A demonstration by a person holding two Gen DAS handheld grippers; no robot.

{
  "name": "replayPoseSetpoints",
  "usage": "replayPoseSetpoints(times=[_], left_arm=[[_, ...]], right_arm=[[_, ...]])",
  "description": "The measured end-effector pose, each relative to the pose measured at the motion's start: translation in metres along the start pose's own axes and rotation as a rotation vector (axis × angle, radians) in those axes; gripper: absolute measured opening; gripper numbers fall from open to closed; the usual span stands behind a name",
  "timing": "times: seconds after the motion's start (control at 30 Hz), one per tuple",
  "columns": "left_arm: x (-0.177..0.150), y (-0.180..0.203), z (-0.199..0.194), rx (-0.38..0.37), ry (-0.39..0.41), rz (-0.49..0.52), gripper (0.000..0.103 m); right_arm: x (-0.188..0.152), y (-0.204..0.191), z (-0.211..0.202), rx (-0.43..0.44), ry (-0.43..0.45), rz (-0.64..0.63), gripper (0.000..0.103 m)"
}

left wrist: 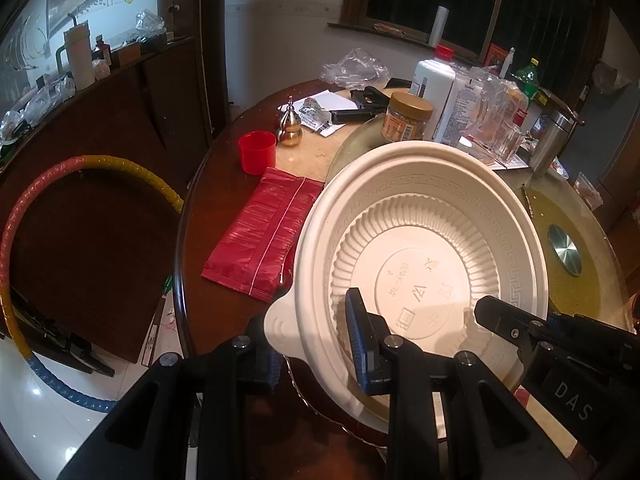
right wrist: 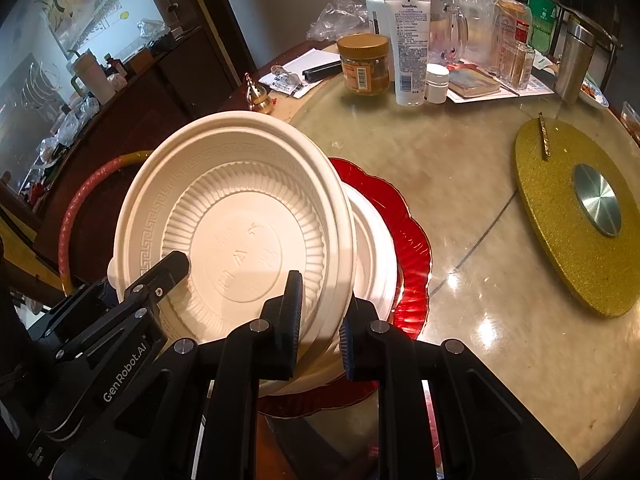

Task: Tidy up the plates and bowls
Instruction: 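Lower the beige bowl into the white bowls on the red plates, then open the right gripper and release the beige bowl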

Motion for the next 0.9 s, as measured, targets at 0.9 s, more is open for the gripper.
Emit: replayPoseSetpoints(times=[0.9], left_arm=[[0.009,0.009,0.014,0.018,-0.070,0.087,0.035]], right_arm=[[0.007,0.005,0.001,-0.031,-0.057,-0.008,0.033]])
Point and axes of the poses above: each gripper's, at about its wrist camera, not at the fingertips, and z roughly the way its jaws point, y to its right, x to its top, the point moved 9 cm from there along z, roughly the way its jaws point, and after that the axes turned 2 degrees about z, right-handed, at the moved point
